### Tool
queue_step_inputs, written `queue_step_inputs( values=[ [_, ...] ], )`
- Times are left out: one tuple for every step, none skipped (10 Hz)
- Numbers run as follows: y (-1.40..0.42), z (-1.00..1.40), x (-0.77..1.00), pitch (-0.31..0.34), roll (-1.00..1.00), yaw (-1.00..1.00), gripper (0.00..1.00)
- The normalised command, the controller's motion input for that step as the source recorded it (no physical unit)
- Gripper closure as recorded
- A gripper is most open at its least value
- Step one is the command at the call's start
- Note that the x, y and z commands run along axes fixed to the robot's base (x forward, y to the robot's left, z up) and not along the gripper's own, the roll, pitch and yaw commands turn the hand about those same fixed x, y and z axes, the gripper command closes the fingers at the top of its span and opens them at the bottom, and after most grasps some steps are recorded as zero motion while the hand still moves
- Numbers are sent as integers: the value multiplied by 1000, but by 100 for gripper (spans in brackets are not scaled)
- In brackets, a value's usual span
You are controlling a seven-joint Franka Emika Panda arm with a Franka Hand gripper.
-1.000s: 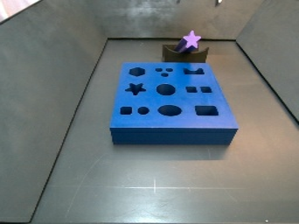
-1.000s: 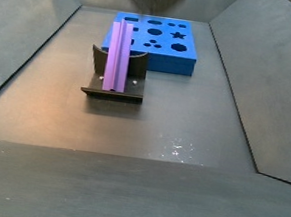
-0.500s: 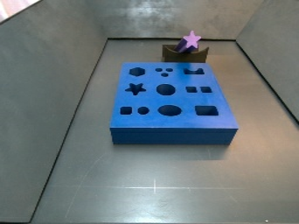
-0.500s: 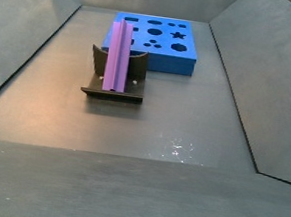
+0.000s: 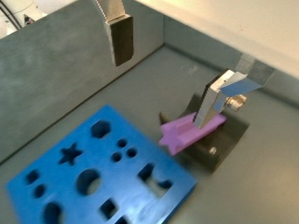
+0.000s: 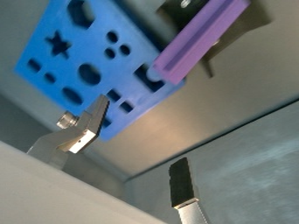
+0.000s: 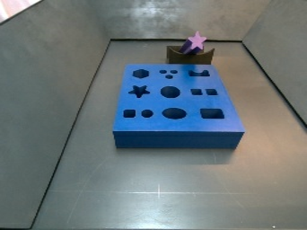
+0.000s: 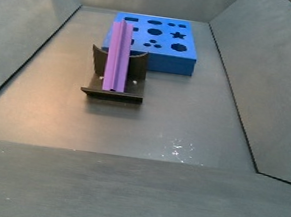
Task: Pick up the star object. Move up. Place the star object on the fixture. Regrasp the star object. Move to above the board. Insert the star object.
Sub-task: Regrasp the star object.
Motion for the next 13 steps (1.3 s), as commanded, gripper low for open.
queue_step_inputs(
  values=[
    [-17,7,-9,0,1000,40,0],
    [-18,9,-3,-3,1000,41,0],
    [-19,10,-2,-1,1000,42,0],
    [-19,9,-2,3,1000,44,0],
    [-18,7,8,11,1000,45,0],
    [-21,-2,20,17,1000,47,0],
    [-24,-2,30,24,1000,49,0],
    [-27,0,45,39,1000,53,0],
    [-28,-4,58,53,1000,57,0],
    [-33,-2,68,69,1000,63,0],
    [-36,1,76,89,1000,72,0],
    [-42,-2,89,119,1000,91,0],
    [-43,-7,94,149,1000,113,0]
  ],
)
